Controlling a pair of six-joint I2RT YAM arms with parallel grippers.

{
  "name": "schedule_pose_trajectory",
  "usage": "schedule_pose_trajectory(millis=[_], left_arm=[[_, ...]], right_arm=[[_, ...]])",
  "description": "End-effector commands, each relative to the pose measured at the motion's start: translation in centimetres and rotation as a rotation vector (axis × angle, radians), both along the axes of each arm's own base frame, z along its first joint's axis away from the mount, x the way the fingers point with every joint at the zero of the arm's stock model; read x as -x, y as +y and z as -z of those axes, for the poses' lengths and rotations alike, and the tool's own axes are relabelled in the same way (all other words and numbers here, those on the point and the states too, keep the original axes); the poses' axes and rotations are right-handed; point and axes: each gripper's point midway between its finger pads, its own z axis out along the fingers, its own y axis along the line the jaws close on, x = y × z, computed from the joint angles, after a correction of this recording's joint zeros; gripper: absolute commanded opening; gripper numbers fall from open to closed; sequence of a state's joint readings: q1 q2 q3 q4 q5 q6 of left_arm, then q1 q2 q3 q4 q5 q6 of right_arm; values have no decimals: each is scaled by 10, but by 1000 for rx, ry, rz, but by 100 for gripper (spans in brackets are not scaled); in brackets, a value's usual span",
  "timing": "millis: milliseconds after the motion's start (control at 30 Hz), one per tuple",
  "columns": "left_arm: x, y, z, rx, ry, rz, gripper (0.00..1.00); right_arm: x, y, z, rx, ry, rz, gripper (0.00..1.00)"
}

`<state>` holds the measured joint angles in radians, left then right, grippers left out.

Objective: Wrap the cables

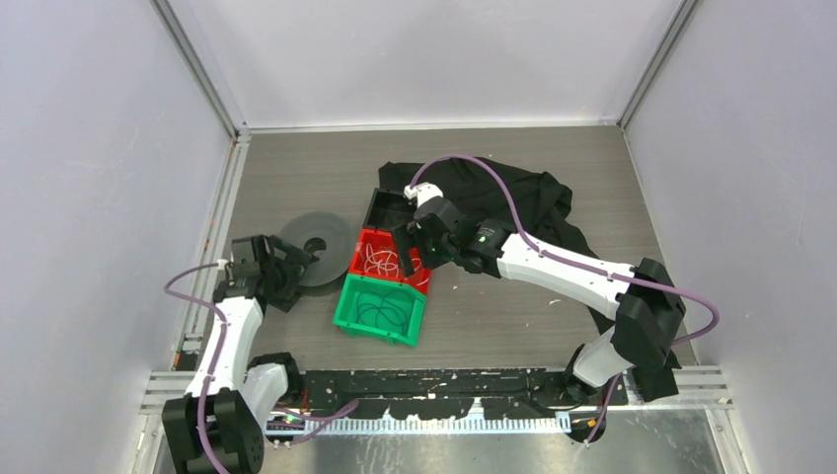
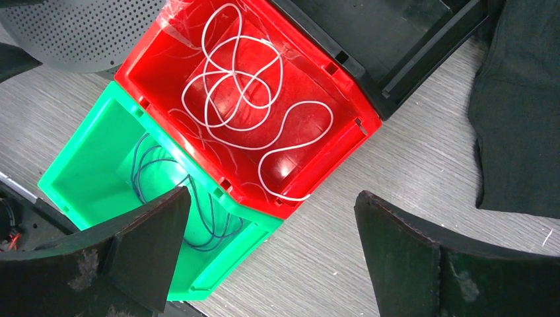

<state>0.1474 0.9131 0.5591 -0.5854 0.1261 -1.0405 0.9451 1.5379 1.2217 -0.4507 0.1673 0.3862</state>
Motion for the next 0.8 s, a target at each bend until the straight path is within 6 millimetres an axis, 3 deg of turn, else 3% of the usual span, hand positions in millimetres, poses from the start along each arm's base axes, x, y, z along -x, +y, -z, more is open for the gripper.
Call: schedule_pose_trajectory(millis=[0,233,533,633,767], left_arm=[[-33,-6,-15,51,-229,16,98],[-40,-11,-15,94,-395,3,86],[-62,-10,-61,62,-599,38,72],[-65,-9,-67,45,-610,43,56],[-66,-3,-71,-2,-584,49,20]], right_arm=[[-5,0,-26,-24,-57,-8,100],[-4,-3,-26,2,-61,-26,100],[-1,-9,-24,28,-58,-36,100],[-1,-9,-23,32,-57,-38,100],[-1,-10,-23,34,-58,-36,100]])
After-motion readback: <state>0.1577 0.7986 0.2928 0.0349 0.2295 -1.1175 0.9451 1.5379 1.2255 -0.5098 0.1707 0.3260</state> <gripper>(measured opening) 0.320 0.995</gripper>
